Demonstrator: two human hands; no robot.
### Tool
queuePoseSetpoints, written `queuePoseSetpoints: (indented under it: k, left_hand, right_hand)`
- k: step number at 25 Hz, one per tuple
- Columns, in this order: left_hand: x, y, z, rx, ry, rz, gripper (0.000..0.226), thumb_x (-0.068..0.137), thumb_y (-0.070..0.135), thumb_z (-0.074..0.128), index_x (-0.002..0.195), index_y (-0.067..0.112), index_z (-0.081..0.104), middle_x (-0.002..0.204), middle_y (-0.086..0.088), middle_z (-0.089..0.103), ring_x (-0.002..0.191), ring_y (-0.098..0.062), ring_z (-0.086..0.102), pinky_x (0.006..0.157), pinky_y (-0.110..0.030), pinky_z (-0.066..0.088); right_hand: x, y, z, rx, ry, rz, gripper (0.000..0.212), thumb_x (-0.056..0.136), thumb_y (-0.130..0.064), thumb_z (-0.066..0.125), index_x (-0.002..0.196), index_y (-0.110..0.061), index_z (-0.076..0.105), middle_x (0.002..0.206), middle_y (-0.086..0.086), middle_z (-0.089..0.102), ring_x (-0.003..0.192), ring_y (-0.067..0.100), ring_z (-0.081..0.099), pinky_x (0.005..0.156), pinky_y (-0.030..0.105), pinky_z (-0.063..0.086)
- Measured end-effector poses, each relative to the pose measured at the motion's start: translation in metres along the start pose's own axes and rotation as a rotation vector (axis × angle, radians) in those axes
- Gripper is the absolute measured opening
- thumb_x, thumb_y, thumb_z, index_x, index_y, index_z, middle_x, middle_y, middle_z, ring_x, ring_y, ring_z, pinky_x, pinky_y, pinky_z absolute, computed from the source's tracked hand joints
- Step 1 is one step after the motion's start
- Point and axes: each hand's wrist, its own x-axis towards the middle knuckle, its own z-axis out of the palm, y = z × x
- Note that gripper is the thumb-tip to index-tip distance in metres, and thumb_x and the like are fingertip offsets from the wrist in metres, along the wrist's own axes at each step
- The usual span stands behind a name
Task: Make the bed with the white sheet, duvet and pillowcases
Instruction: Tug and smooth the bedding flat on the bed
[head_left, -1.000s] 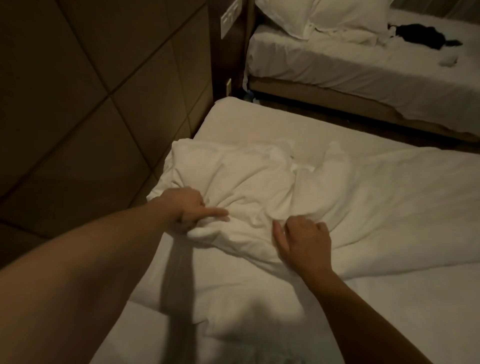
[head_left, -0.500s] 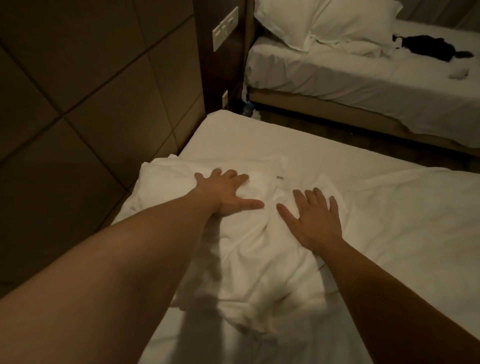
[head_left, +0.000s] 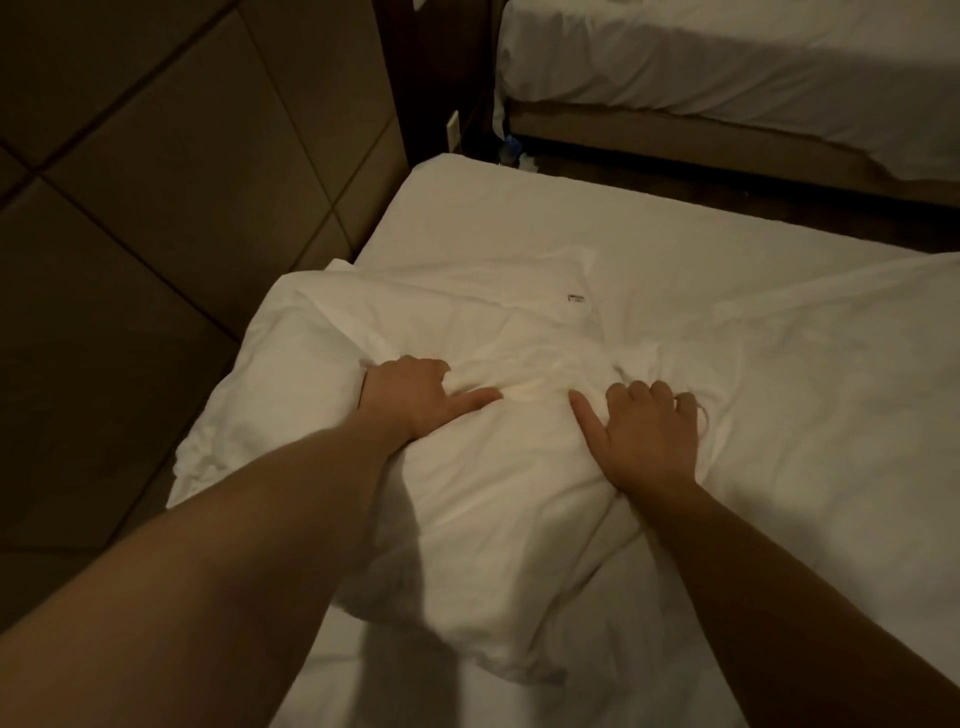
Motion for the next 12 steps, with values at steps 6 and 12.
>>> queuePoseSetpoints:
  k: [6,12]
  left_hand:
    - [-0.077,-0.004,-0.019,0.001,0.04,0.055,0.08,0.064,0.102,0.032,0.072,0.027,0.057,0.087,0.004,0.067,0.085,-0.02,0.063,0.079,-0.035,0.051]
    - [-0.196,-0.017,-0.027,0.079,0.058,0.214,0.082,0.065,0.102,0.029,0.073,0.025,0.057,0.084,0.003,0.068,0.079,-0.018,0.062,0.078,-0.036,0.051]
  right_hand:
    - [-0.059,0.028,-0.059,-0.085,-0.109,0.016,0.09,0.086,-0.078,-0.004,0.083,-0.02,0.064,0.074,0.001,0.067,0.076,0.023,0.064,0.086,0.039,0.041]
    - [-0.195,0.023,-0.104,-0.085,-0.125,0.036,0.087,0.077,-0.08,-0.018,0.071,-0.027,0.051,0.064,-0.005,0.049,0.064,0.019,0.052,0.076,0.035,0.037]
